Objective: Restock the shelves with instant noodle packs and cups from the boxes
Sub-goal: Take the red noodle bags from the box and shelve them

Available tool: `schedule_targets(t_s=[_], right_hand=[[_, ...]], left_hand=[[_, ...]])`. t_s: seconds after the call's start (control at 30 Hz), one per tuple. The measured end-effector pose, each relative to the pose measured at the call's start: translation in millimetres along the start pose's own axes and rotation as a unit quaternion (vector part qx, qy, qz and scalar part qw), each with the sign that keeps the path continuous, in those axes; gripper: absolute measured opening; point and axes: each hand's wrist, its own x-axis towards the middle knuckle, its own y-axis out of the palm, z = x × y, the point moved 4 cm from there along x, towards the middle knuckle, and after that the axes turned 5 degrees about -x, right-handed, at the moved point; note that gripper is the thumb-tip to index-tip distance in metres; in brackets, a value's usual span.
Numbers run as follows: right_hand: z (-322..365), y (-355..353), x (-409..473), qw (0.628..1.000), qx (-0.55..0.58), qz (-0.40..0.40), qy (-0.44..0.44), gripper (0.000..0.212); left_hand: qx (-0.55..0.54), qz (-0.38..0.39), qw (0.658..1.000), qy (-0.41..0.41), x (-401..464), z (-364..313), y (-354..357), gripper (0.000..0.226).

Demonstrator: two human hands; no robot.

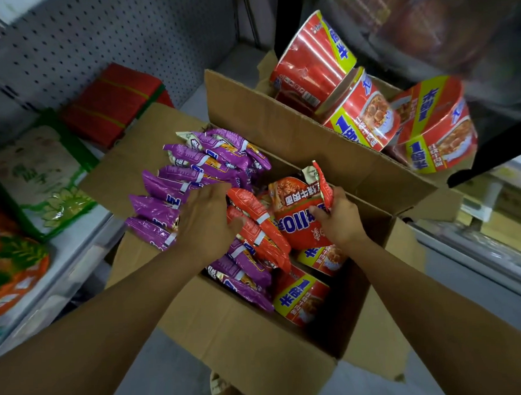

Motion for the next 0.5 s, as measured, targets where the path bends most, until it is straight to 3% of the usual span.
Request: schedule_targets(t_s=[0.27,0.5], right_hand=[[42,-82,-38,0.991,-0.088,0.019,-0.096,0.048],[115,-112,-67,0.939,-0.256,0.078,-0.216,0.051]], left_hand=[[-0.011,-0.013,0.997,0.075,-6,-56,-23,0.075],[0.01,-0.058,0.985,0.165,-13,-98,-66,0.089]])
